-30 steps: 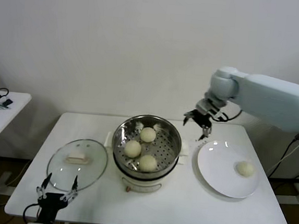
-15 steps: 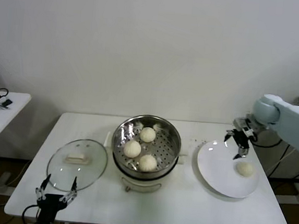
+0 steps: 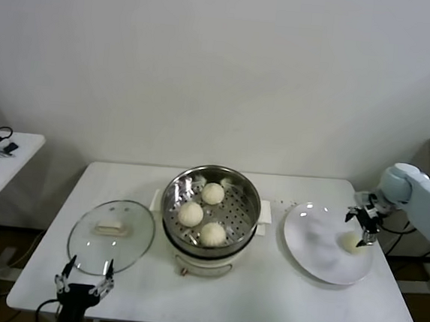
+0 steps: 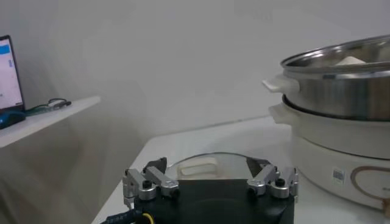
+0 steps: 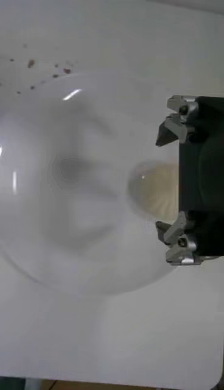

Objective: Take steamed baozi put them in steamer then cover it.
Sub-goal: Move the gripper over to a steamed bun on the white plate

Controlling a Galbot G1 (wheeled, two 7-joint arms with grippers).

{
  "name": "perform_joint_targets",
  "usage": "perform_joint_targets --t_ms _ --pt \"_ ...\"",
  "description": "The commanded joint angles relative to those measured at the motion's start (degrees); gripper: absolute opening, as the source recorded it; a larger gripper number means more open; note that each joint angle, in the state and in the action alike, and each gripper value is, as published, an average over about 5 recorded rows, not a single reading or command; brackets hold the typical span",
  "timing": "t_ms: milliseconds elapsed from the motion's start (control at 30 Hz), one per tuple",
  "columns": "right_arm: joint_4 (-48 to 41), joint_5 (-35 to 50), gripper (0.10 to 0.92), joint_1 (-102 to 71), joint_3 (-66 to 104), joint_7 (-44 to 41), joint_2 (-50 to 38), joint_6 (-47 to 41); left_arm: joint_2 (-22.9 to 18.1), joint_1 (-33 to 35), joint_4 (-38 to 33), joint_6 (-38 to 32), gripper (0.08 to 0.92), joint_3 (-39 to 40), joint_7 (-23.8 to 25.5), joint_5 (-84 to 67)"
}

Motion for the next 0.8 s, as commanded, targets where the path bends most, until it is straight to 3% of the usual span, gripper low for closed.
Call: perform_joint_targets --t_ms 33,800 --pt "-8.24 -6.97 0.823 -6.68 7.87 -0.09 2.72 1.83 -0.5 0.15 -0.11 0.08 0.823 0.54 -0.04 0.9" --pt "-12.43 -9.51 0.805 -7.66 10.55 -0.41 8.1 2.14 -1.22 0.1 0.79 -0.84 0.823 0.9 -0.09 3.24"
